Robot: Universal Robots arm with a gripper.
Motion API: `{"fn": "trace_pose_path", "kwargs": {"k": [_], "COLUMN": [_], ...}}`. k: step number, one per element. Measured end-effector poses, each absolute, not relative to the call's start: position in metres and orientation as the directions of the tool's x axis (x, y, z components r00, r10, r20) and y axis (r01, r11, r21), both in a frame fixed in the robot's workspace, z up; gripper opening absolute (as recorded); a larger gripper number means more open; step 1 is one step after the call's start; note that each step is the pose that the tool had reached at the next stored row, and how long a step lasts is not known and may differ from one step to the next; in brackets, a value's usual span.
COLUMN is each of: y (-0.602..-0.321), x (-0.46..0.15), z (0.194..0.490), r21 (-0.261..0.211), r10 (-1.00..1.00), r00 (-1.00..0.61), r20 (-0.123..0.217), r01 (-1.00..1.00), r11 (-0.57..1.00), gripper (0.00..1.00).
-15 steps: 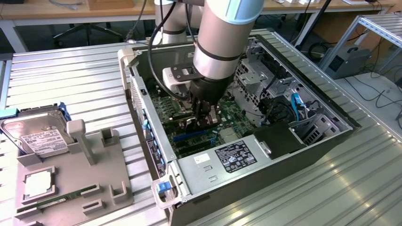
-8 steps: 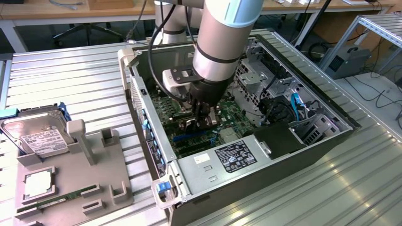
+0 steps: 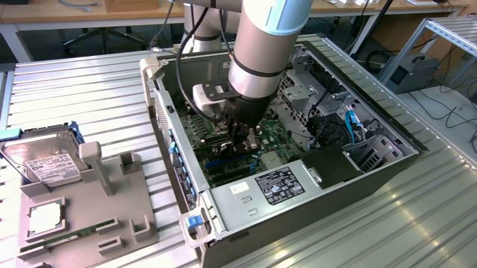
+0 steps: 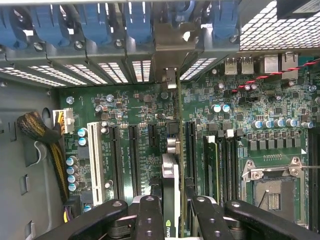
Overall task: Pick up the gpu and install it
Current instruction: 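Insert the gpu into the slot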
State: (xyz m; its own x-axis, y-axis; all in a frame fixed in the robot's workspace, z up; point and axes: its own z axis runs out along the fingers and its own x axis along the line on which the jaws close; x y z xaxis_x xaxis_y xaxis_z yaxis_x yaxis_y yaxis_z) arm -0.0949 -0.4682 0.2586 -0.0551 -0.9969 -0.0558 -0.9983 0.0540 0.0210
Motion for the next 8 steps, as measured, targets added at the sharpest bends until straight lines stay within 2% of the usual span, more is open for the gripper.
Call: {"fn": "trace_pose_path", "kwargs": {"k": [8], "y": [-0.4682], "x": [-0.0950], "z": [0.2586], "r21": [0.021], "r10": [-0.997], "r00": [-0.055], "r20": [-0.056], "r01": [-0.998], "r11": [0.054], "gripper": [0.27]}}
